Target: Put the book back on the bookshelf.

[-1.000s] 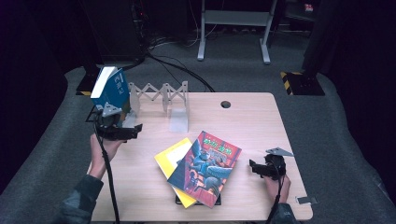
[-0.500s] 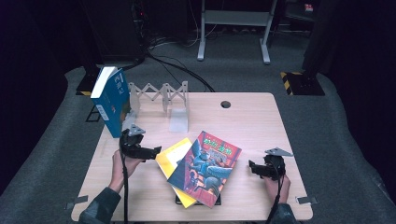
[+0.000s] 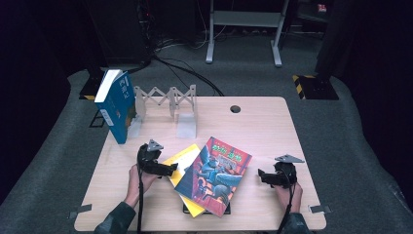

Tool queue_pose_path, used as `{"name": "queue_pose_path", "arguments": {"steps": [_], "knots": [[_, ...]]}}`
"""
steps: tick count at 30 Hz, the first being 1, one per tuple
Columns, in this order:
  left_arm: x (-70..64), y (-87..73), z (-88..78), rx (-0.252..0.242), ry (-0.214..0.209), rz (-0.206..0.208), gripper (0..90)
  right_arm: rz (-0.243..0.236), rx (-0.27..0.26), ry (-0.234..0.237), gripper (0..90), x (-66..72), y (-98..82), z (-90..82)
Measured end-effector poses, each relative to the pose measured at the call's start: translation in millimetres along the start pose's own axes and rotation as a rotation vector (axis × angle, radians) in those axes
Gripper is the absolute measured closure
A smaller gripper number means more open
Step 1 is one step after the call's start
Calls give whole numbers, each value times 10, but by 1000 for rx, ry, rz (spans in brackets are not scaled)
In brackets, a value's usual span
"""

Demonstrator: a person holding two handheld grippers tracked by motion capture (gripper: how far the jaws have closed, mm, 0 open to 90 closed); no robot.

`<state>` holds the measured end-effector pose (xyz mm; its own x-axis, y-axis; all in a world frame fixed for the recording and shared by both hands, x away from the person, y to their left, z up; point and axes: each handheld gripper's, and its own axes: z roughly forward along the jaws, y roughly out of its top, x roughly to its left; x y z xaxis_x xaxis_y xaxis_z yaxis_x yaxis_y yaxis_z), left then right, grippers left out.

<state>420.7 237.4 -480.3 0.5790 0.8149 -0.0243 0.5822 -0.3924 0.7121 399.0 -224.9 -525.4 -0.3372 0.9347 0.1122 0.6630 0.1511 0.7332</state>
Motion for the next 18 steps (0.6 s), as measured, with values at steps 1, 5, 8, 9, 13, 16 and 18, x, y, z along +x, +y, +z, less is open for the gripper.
{"name": "queue_pose_path", "arguments": {"steps": [1, 5, 8, 9, 13, 16, 18], "knots": [[-14, 7, 2, -2, 4, -1, 9, 15, 10, 22, 41, -2, 7, -9], [-34, 17, -3, 15, 20, 28, 11, 47, 0, 94, 34, 80, 58, -111], [-73, 36, -1, 24, 42, 46, 16, 46, -20, 199, 43, 318, 200, -269], [-73, 36, -1, 24, 42, 46, 19, 46, -20, 199, 43, 318, 200, -269], [-76, 40, 1, 29, 42, 50, 22, 8, 51, 268, 52, 700, 306, -284], [-68, 36, 10, 25, 35, 41, 22, 0, 86, 284, 87, 860, 317, -265], [-63, 39, 12, 30, 32, 37, 23, -10, 101, 293, 98, 925, 316, -245]]}}
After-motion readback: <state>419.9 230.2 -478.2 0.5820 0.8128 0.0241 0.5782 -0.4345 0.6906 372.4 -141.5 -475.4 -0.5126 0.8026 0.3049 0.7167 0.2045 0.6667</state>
